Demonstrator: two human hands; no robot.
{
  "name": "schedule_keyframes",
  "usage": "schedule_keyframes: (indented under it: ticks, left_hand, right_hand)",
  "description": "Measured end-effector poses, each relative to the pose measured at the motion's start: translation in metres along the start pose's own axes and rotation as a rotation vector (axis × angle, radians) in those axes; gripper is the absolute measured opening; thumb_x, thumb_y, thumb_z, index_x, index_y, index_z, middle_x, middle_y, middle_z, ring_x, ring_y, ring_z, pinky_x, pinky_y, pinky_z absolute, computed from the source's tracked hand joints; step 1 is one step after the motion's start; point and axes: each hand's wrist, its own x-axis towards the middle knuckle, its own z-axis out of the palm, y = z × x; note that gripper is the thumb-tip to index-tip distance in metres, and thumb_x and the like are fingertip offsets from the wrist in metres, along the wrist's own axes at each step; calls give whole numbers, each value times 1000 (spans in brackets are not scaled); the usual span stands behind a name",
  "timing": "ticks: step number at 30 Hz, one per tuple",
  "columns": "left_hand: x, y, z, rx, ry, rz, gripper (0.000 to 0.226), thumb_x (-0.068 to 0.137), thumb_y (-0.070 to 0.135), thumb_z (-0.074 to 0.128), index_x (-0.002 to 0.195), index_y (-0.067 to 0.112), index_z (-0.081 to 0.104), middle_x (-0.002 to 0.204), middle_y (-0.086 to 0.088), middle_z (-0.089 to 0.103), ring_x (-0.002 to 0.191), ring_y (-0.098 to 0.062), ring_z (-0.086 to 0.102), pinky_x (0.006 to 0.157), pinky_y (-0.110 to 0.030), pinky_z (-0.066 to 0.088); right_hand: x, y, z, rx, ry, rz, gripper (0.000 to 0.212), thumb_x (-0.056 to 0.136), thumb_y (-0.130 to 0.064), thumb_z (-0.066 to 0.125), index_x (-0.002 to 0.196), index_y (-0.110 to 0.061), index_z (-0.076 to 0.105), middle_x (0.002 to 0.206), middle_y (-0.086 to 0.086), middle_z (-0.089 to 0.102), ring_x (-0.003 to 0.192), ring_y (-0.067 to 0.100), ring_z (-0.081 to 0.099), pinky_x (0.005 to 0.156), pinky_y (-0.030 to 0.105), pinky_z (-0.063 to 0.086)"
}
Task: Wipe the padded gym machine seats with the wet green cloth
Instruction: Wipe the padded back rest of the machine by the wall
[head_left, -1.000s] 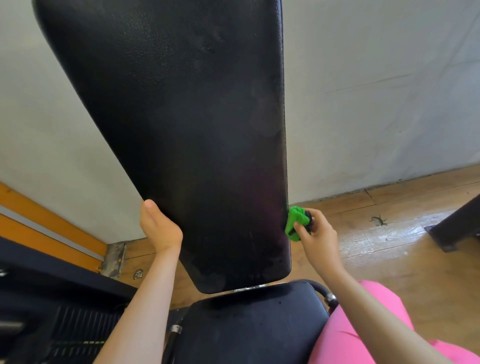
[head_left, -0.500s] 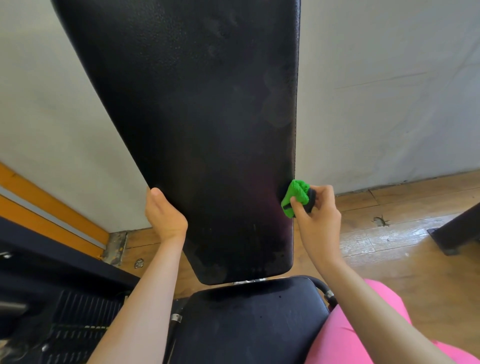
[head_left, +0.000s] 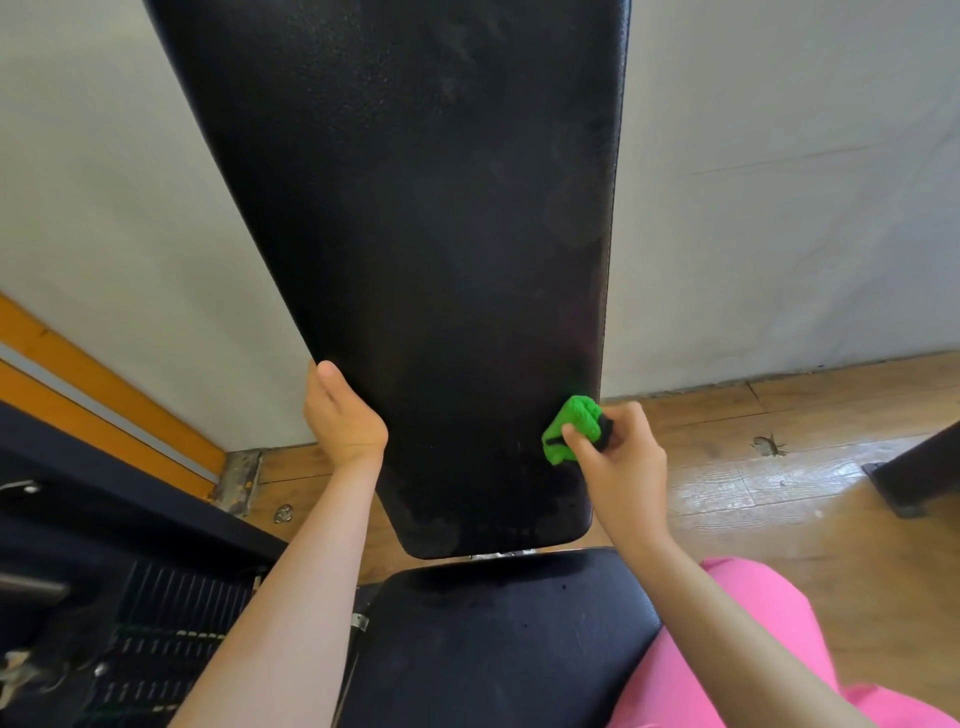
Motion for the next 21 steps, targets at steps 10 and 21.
schedule_keyframes:
  ticks: [10, 21]
  left_hand:
    - [3, -3, 0, -11, -19, -11, 57, 105, 35, 22, 126, -12, 47, 124, -31, 51, 119, -41, 49, 104, -49, 41]
    - [2, -2, -2, -50, -32, -10, 70, 95, 45, 22, 117, -15, 47, 111, -33, 52, 106, -42, 51, 94, -49, 45]
  right_hand:
    - [-8, -13, 18, 106, 47, 63, 23, 86, -25, 73, 85, -17, 52, 73, -5, 56, 61, 2, 50, 56, 10, 41]
    - [-26, 24, 36, 136, -34, 335, 23, 87, -27, 71, 95, -15, 54, 91, 0, 62, 87, 18, 67, 73, 37, 60]
